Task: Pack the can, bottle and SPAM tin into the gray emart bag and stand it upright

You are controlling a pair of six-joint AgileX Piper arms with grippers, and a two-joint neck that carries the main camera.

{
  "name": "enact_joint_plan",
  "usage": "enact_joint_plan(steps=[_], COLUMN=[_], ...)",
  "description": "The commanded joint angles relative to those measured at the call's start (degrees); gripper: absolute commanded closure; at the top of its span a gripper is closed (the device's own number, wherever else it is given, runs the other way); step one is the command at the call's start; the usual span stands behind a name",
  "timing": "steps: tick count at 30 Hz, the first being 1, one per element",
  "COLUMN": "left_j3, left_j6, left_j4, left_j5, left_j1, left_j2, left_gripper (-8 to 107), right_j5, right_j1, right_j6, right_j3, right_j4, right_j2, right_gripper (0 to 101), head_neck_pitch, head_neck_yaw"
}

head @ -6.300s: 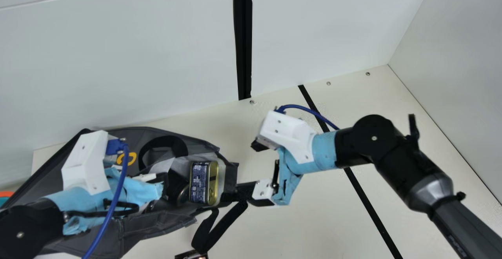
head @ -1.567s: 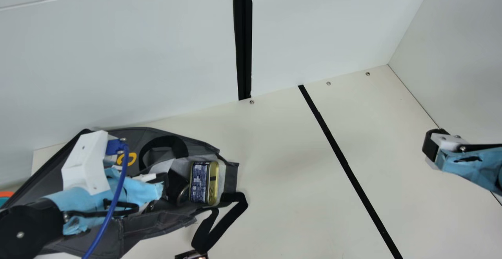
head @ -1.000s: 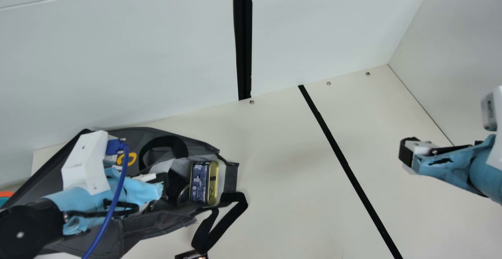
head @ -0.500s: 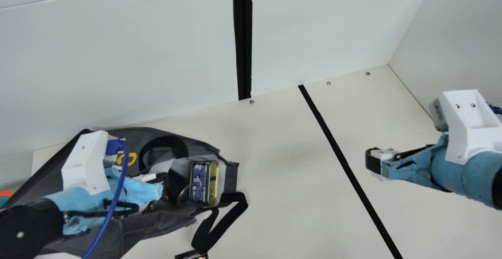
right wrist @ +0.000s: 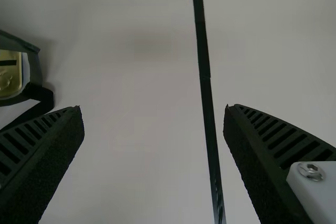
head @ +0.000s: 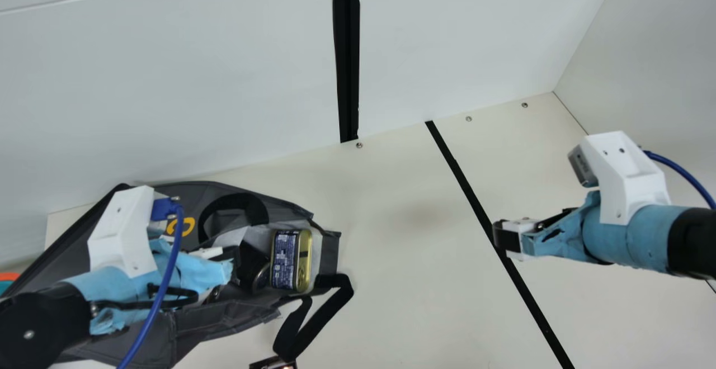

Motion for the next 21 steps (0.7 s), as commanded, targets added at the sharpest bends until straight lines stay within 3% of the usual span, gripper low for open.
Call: enact_joint_plan(steps=[1,21], left_j3=[0.0,0.0], left_j6=[0.0,0.0], left_j4=[0.0,0.0], left_j5=[0.0,0.0], left_j1=[0.0,0.0], left_j2=[0.0,0.0], left_gripper=[107,107], right_j5=[-0.7,-8.9], right_j1=[0.3,8.1], right_j6=[-1.8,-12.7], right_j3=[0.9,9.2], right_j4=[1.4,11.6], right_j2=[0.7,8.0], right_gripper=[6,6], head_neck_pitch=[-1.3,-1.3], head_neck_yaw=[0.0,0.0])
